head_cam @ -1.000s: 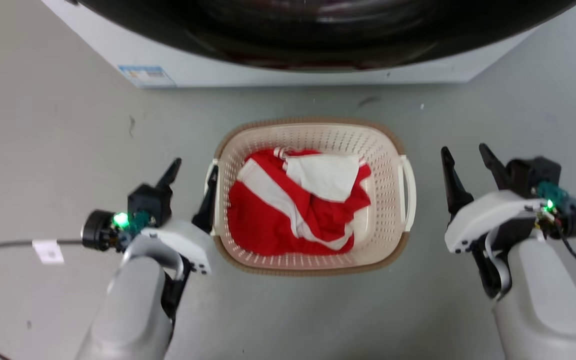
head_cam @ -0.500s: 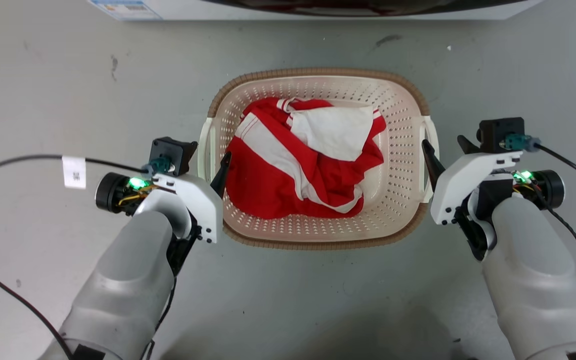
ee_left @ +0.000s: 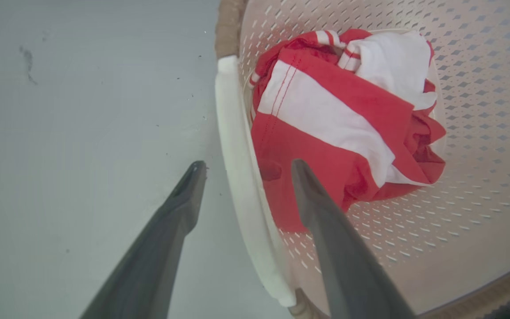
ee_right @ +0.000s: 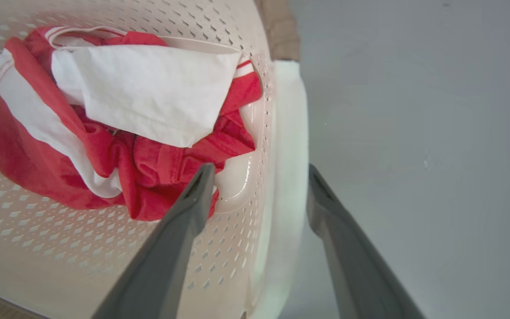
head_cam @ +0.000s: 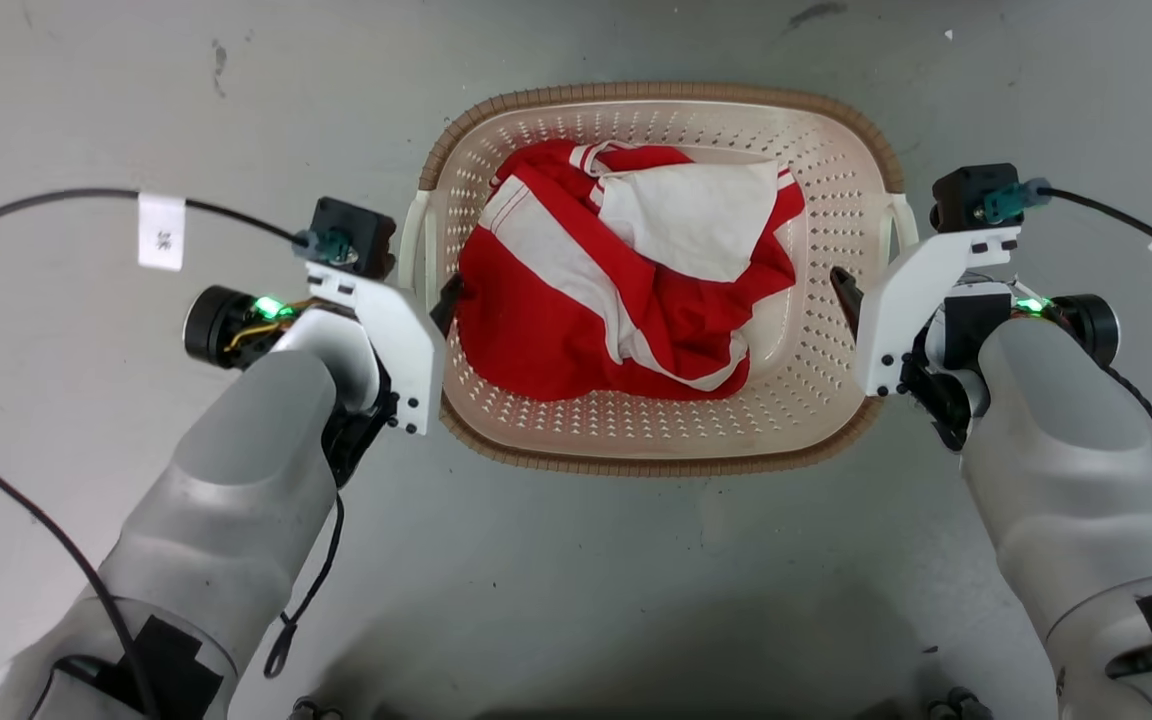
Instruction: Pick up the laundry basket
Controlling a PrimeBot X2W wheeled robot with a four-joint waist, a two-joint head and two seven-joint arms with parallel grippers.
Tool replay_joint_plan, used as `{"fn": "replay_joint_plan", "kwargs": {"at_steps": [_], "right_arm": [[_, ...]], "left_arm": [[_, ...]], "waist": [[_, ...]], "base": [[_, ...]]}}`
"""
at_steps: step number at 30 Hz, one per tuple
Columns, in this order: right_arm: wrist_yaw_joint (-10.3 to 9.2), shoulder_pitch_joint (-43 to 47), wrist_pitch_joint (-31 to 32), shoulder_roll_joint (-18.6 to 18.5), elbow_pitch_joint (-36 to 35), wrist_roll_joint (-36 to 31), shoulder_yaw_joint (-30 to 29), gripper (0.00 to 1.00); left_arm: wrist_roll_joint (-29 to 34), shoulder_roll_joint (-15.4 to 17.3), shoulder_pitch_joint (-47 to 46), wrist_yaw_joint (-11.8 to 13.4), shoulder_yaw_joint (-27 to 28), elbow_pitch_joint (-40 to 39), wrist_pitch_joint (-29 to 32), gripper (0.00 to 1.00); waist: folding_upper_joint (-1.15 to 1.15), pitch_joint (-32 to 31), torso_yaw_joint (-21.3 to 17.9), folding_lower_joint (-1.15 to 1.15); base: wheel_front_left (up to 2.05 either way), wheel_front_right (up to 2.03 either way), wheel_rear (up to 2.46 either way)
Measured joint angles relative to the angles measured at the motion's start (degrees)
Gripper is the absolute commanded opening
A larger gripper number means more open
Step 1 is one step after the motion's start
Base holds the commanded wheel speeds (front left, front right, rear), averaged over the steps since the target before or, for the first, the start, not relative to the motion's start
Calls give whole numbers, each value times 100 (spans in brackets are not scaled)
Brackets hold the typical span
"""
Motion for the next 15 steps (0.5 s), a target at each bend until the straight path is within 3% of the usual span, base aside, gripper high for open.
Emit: {"fn": "replay_joint_plan", "kwargs": {"at_steps": [7, 15], "right_arm": [[0, -405, 201, 0, 481, -175, -38, 100], [0, -595, 352, 0, 662, -460, -205, 100]], "left_arm": [[-595, 103, -335, 0, -636, -63, 558, 100], [-1107, 222, -605, 0, -1174, -65, 757, 100]], "waist": [[0, 224, 53, 0], [0, 408, 96, 0]], "base": [[0, 0, 0], [0, 0, 0]]}}
